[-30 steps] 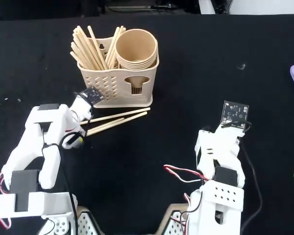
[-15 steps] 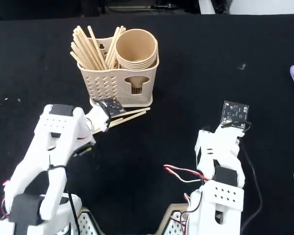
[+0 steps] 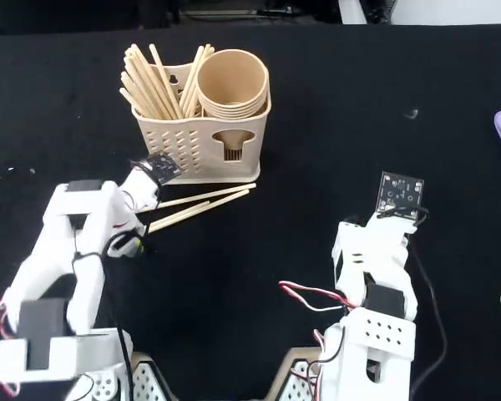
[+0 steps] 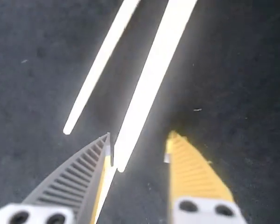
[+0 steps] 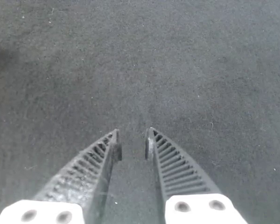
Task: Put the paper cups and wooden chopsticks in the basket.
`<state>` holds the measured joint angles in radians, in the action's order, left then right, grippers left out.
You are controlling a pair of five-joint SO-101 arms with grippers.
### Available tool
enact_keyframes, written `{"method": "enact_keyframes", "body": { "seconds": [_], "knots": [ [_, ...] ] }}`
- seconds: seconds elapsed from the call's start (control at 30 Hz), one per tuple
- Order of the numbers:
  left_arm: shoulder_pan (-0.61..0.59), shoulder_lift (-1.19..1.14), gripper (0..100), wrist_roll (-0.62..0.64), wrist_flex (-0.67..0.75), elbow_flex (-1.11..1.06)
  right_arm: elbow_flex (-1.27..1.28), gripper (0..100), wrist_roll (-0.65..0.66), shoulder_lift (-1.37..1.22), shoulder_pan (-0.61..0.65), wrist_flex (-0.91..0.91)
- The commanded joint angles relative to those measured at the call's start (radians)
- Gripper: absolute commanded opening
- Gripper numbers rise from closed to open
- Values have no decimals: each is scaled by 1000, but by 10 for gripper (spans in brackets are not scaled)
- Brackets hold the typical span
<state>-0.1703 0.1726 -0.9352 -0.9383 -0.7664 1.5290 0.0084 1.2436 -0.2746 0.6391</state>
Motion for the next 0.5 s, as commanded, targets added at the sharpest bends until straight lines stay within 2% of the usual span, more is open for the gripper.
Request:
{"method": "enact_keyframes", "body": {
  "seconds": [0.0, 0.2, 0.27, 0.33, 0.4, 0.47],
  "knots": [
    [-4, -92, 152, -26, 18, 111, -10, 98, 11, 24, 17, -28],
    [-1, -173, 148, -26, 11, 147, -10, 98, 11, 24, 17, -28],
    [16, -186, 111, -31, -31, 153, -10, 98, 11, 24, 17, -28],
    [41, -183, 21, -34, -86, 156, -10, 98, 11, 24, 17, -28],
    [67, -181, 45, -34, -141, 156, -10, 98, 11, 24, 17, -28],
    [93, -181, 25, -35, -187, 156, -10, 98, 11, 24, 17, -28]
  ]
}}
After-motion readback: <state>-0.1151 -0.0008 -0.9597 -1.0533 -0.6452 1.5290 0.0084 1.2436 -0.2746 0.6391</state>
